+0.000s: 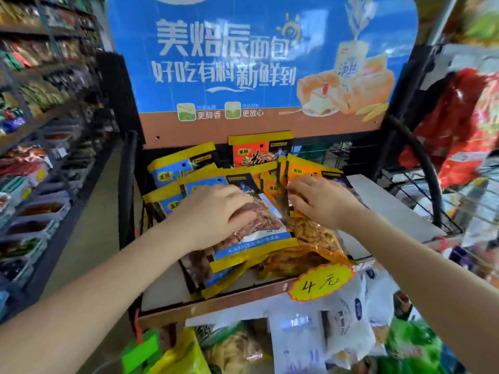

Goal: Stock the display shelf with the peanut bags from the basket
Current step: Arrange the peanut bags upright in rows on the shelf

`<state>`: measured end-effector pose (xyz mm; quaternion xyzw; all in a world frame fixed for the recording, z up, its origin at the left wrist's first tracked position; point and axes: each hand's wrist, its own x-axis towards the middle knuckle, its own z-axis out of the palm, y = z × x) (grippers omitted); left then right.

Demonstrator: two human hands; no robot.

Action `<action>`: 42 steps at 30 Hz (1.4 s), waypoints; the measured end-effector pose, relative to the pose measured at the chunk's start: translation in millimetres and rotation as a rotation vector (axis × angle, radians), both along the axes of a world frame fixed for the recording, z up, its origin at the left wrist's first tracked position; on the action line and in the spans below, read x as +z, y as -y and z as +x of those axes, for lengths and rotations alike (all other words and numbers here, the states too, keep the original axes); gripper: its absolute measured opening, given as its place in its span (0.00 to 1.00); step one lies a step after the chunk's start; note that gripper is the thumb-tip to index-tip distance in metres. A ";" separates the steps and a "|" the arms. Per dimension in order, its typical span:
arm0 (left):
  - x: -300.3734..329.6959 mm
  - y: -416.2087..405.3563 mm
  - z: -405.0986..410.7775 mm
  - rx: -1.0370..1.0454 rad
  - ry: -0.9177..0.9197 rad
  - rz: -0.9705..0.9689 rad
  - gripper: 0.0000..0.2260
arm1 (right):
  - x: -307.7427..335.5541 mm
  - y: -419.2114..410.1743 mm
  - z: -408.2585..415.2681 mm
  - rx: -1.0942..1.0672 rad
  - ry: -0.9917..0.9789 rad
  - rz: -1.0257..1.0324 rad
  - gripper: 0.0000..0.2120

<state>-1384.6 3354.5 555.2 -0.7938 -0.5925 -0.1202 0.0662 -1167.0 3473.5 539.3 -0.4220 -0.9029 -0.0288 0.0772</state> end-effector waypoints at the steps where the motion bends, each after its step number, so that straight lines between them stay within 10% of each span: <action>1: 0.0 10.8 6.7 -0.025 -0.035 -0.056 0.34 | -1.1 -1.7 1.5 -0.024 0.011 0.014 0.22; 5: -2.5 32.4 9.7 0.024 -0.152 -0.181 0.44 | -5.6 -10.3 13.2 -0.073 0.033 0.006 0.21; 13: -17.4 55.7 -4.6 0.139 0.006 -0.100 0.32 | -0.9 -12.8 12.4 -0.161 -0.081 -0.086 0.17; 20: -50.2 69.0 12.6 0.391 0.087 0.232 0.30 | -10.4 29.1 -41.9 0.311 -0.106 -0.214 0.13; 26: -64.8 78.1 25.6 0.538 0.144 -0.002 0.48 | -21.8 10.4 -31.2 0.471 0.041 -0.179 0.29; 42: -54.2 54.9 13.3 0.449 0.110 -0.127 0.43 | 0.4 -3.0 -9.3 0.193 0.041 -0.177 0.20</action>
